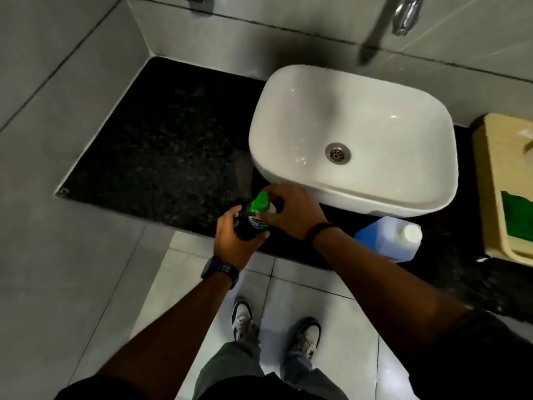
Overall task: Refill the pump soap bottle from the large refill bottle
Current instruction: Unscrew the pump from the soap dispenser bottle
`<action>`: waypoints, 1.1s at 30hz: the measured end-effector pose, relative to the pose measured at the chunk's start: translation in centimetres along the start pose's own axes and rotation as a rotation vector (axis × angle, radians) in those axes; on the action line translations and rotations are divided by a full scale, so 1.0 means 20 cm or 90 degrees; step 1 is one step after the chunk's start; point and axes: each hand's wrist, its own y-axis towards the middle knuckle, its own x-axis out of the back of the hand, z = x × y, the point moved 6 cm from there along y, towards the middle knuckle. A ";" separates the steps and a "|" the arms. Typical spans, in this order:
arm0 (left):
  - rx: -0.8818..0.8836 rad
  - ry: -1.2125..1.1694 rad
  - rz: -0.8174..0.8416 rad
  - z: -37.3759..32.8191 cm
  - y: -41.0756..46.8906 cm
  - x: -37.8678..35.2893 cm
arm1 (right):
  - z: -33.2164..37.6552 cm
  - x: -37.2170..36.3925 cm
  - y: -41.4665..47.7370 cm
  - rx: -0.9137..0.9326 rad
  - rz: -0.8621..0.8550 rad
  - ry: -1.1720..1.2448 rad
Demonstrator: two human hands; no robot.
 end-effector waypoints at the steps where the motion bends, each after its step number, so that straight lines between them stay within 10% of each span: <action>1: -0.007 0.000 0.003 -0.01 0.01 -0.01 | 0.01 -0.01 0.01 0.005 -0.002 -0.007; 33: -0.151 0.053 -0.072 -0.42 -0.03 -0.08 | 0.03 0.29 -0.05 0.023 -0.181 0.263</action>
